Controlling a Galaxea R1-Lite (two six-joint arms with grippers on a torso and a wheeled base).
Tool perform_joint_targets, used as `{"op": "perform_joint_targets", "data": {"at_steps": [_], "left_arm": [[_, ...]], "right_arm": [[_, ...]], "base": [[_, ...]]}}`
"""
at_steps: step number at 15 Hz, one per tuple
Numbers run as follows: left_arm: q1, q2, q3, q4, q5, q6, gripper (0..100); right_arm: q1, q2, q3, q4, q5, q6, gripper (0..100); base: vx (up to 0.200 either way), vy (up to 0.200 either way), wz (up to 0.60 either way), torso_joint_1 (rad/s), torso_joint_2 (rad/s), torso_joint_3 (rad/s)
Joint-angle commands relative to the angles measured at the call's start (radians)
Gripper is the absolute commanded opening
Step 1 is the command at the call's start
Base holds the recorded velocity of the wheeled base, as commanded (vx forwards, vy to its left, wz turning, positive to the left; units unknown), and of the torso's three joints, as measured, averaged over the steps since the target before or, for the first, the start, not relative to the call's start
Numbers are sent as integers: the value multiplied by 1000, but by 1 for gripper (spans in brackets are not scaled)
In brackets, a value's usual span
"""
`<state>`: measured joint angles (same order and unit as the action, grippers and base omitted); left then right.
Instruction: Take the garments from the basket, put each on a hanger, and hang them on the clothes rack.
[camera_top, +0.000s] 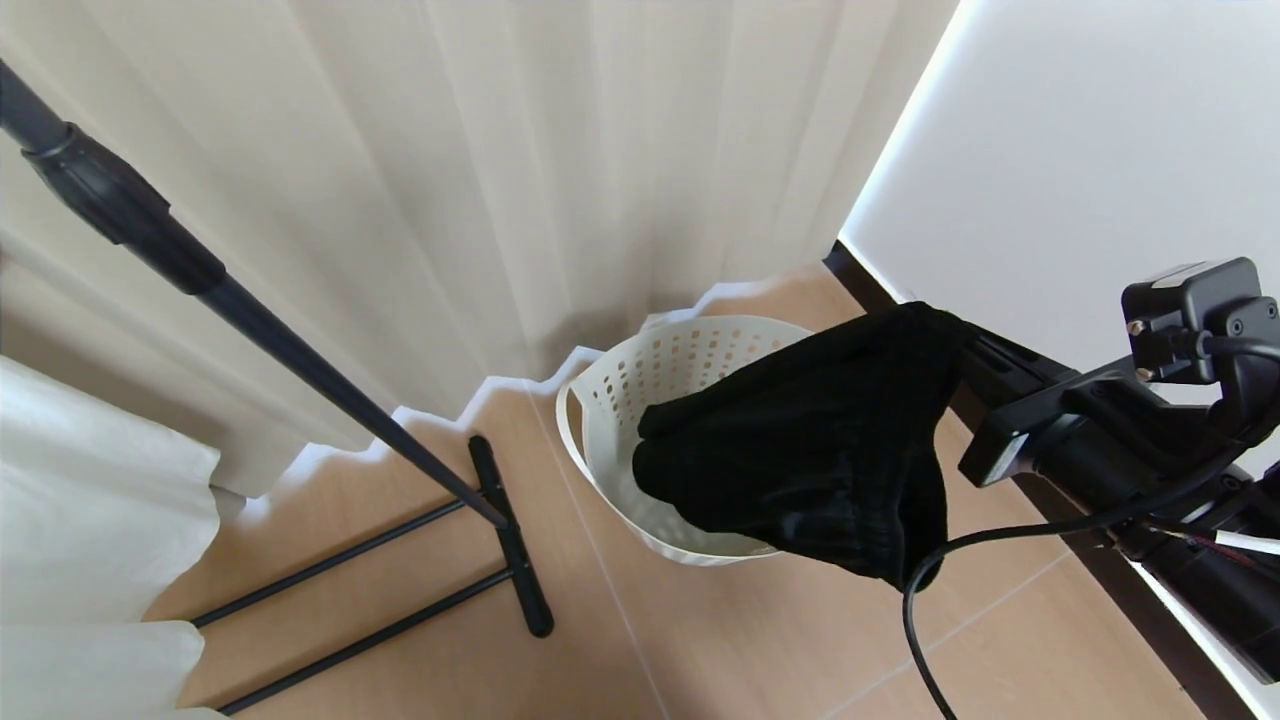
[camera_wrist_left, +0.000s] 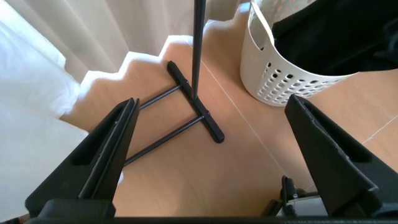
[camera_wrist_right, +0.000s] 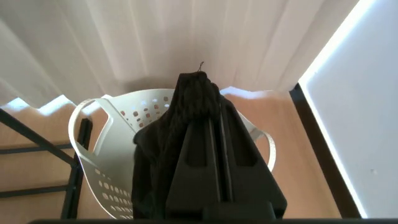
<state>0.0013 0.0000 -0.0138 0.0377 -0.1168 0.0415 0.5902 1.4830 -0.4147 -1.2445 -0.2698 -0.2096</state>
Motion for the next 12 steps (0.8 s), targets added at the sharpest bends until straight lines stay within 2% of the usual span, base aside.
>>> {"op": "perform_joint_targets", "data": {"at_steps": [1, 8, 12], "left_arm": [[0, 0, 0, -1, 0, 0, 100], [0, 0, 0, -1, 0, 0, 100], [0, 0, 0, -1, 0, -2, 100]], "right_arm": [[-12, -13, 2, -1, 0, -1, 0], [-24, -9, 7, 0, -2, -1, 0], [-35, -18, 19, -7, -28, -1, 0]], "base": [[0, 0, 0, 7, -2, 183], [0, 0, 0, 2, 4, 197], [0, 0, 0, 1, 4, 204]]}}
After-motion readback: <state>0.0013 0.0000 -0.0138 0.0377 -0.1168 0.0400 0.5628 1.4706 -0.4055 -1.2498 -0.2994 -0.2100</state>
